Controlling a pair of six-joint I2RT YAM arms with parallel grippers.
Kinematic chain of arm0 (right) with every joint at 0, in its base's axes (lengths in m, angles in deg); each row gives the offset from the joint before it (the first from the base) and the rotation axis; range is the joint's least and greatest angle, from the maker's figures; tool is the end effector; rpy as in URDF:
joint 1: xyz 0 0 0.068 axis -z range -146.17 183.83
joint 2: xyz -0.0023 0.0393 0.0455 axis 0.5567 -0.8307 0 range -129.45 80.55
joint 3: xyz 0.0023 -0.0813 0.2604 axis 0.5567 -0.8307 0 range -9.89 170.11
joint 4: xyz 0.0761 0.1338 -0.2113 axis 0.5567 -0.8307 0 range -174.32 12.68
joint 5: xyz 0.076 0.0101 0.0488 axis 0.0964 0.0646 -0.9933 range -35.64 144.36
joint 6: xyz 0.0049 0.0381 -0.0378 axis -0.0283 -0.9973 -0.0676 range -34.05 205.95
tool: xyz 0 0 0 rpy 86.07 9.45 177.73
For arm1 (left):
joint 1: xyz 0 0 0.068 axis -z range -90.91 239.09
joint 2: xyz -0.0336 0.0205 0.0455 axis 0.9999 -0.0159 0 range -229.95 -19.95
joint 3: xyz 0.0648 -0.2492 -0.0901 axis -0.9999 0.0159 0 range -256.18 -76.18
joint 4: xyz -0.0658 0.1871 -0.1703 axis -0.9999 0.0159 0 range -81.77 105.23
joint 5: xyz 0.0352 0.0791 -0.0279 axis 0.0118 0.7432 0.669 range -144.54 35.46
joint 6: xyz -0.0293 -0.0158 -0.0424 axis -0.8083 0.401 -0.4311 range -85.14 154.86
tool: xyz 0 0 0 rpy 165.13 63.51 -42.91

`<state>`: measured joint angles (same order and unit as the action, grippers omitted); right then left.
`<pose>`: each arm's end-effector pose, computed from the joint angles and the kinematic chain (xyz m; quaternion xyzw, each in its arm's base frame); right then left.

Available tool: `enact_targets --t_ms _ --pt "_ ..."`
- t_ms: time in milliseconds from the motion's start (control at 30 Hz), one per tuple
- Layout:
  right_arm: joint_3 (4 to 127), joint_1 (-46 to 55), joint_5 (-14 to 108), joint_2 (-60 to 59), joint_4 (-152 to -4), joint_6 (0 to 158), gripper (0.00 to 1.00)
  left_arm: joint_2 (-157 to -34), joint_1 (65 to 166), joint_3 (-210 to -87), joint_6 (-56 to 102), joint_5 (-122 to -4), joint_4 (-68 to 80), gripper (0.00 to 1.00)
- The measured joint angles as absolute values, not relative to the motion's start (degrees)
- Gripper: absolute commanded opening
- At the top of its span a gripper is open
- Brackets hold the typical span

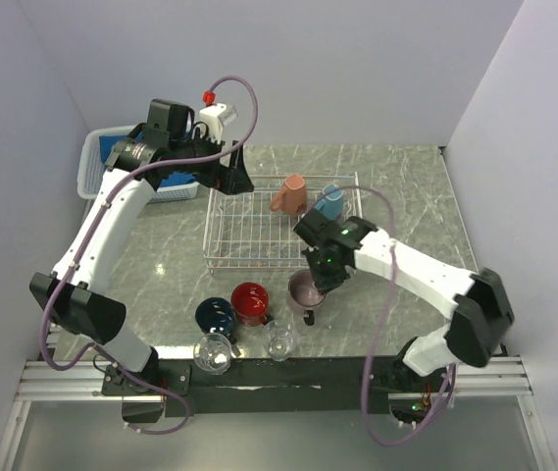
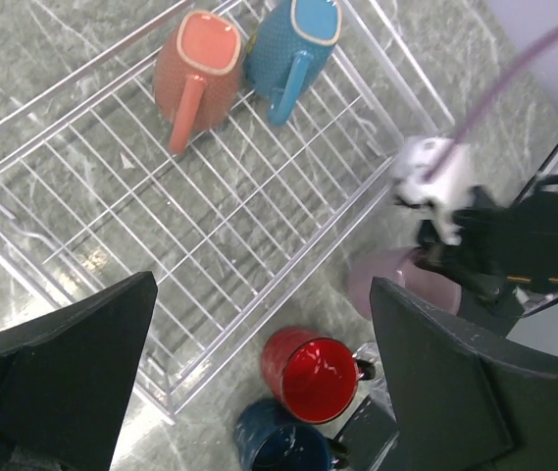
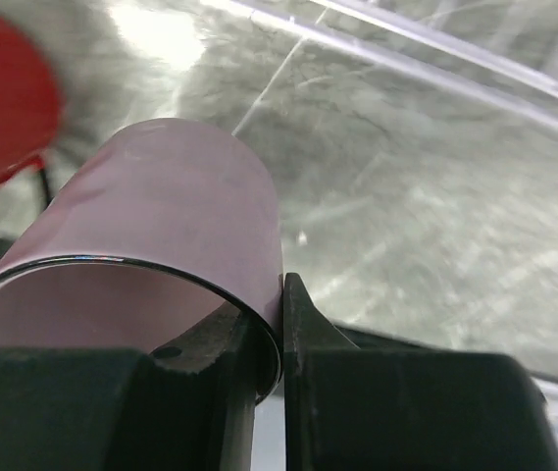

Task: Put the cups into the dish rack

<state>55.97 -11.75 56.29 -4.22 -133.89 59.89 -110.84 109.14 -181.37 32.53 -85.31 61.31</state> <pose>0.1930 0.1952 0.2477 -0.1660 0.9779 0.0604 0.1122 0.3021 -0.1296 0.4306 0.2472 0.8414 -0.3155 0.3624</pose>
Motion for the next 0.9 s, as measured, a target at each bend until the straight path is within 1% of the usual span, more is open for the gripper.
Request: enact_targets --t_ms 67,167,233,300,433,533,567,633,700,767,900 --pt "59.73 -11.6 56.91 -1.19 -137.74 59.93 0.0 -110.95 109.08 -181.63 31.52 -86.03 61.0 0.96" --pt "68.67 -10.88 56.6 3.01 -141.96 59.89 0.0 -110.95 108.38 -181.65 29.36 -87.91 60.35 0.96" --pt "74.2 -9.22 54.26 5.76 -142.02 59.89 0.0 -111.28 106.96 -181.63 26.8 -91.95 59.25 0.96" --pt "77.09 -5.02 49.19 9.2 -139.25 59.69 0.0 -111.82 104.16 -181.54 23.28 -98.09 57.44 0.96" --pt "75.14 7.26 34.5 15.18 -128.04 54.8 0.0 -113.57 97.84 -177.68 11.28 -113.0 47.47 0.96" --pt "73.2 12.05 26.37 14.42 -117.0 48.48 0.0 -114.42 96.46 -170.27 -6.99 -123.01 30.42 0.96" --pt "73.26 12.25 23.92 13.41 -113.15 46.4 0.0 -114.49 96.97 -166.44 -15.53 -125.83 21.0 0.96" --pt "73.35 12.25 20.38 9.35 -105.33 42.88 0.0 -114.99 98.32 -162.77 -28.04 -128.98 7.78 0.96" --pt "73.33 12.29 18.55 5.57 -99.82 40.11 0.0 -115.45 100.0 -161.63 -39.36 -131.29 -3.91 0.96" --pt "73.33 12.75 17.67 1.79 -93.76 36.85 0.0 -115.25 101.29 -161.65 -46.88 -132.72 -12.77 0.96" --pt "73.35 13.47 17.19 -4.31 -84.45 32.39 0.0 -114.12 101.82 -161.72 -53.83 -134.05 -21.55 0.96"
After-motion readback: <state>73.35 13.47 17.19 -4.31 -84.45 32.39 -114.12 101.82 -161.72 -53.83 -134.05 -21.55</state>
